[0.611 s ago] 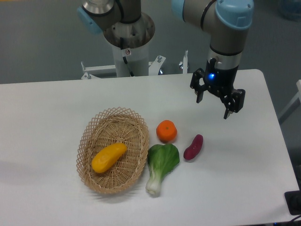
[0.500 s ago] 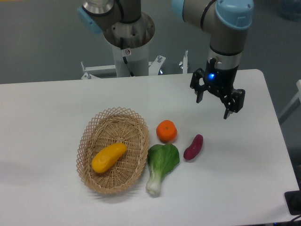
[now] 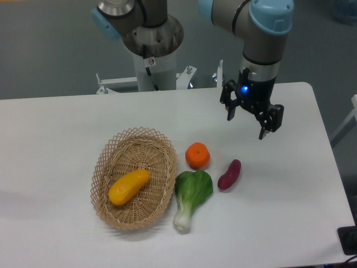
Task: Pick up the mango from the basket
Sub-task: 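Move the open gripper over the wicker basket toward the yellow mango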
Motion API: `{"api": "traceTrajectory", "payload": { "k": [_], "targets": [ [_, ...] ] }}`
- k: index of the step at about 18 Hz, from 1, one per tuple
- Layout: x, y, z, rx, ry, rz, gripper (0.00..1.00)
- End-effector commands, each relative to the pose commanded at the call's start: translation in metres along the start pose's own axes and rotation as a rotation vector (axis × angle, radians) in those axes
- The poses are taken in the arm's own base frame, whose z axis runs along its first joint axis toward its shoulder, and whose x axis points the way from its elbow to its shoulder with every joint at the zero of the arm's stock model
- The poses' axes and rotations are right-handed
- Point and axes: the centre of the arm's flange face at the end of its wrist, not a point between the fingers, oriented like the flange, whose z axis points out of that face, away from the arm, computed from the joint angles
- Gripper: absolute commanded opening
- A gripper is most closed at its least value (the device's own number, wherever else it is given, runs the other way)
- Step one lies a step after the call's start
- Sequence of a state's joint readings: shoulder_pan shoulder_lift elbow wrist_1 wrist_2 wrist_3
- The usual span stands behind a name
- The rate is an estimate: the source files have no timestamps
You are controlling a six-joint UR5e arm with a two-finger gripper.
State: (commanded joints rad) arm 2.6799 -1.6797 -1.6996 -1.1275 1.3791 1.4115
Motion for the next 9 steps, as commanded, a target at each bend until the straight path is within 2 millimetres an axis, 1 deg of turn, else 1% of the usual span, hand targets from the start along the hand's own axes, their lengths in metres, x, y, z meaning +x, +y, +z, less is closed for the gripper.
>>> {"api": "traceTrajectory", "payload": {
  "k": [2,4,8,9],
  "targets": [
    [0.009,-0.016,0.000,0.005,0.002,-0.002,1.00],
    [0.015,-0.027,0.002,0.008,0.007,-0.036,1.00],
    [0.029,-0.060,0.004,0.029,-0.019,-0.094,1.00],
    [0.032,-0.064,0.007,0.033,-0.022,-0.107,1.00]
  ]
}}
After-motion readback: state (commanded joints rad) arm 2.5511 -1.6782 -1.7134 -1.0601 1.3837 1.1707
